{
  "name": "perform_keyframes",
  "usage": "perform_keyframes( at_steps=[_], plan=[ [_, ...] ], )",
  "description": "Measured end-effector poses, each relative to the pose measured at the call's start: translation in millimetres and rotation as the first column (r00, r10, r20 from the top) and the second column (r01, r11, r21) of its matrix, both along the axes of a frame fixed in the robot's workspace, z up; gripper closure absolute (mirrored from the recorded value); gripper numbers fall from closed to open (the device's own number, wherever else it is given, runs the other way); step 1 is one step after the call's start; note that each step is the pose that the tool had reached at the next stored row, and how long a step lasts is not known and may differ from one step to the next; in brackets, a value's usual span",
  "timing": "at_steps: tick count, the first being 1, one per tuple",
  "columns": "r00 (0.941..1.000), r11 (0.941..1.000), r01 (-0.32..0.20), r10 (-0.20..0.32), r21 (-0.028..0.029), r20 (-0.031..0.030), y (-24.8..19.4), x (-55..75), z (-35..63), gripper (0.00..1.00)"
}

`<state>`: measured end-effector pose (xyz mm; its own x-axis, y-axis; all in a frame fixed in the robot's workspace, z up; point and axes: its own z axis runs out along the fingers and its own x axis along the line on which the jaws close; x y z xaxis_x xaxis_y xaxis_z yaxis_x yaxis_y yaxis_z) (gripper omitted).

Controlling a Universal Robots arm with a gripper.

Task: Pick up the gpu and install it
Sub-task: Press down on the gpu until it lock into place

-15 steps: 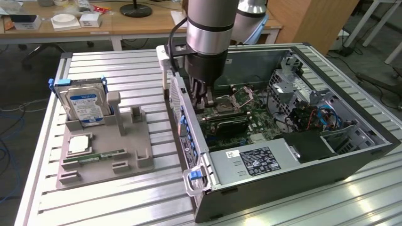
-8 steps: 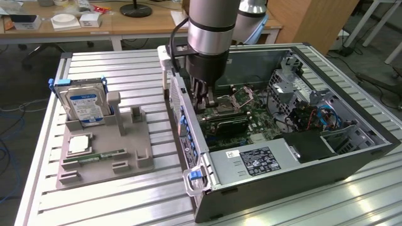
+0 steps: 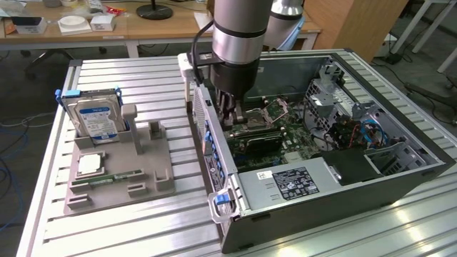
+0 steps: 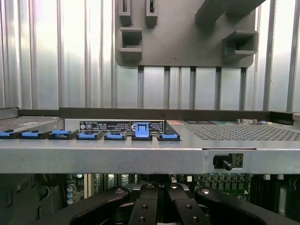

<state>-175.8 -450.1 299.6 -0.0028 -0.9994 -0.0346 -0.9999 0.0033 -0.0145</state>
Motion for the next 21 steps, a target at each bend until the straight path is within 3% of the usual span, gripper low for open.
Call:
perform_keyframes(
  at_steps=[4, 10, 21],
  plan=[
    [1.0000, 1.0000, 0.000, 0.000, -0.0001, -0.0001, -0.4, -0.9, -0.3, 0.90],
    [1.0000, 1.0000, -0.001, 0.001, -0.0001, -0.0001, -4.7, -0.9, -0.4, 0.90],
    [1.0000, 1.0000, -0.001, 0.001, 0.0000, 0.0000, -5.0, -3.2, -0.8, 0.90]
  ],
)
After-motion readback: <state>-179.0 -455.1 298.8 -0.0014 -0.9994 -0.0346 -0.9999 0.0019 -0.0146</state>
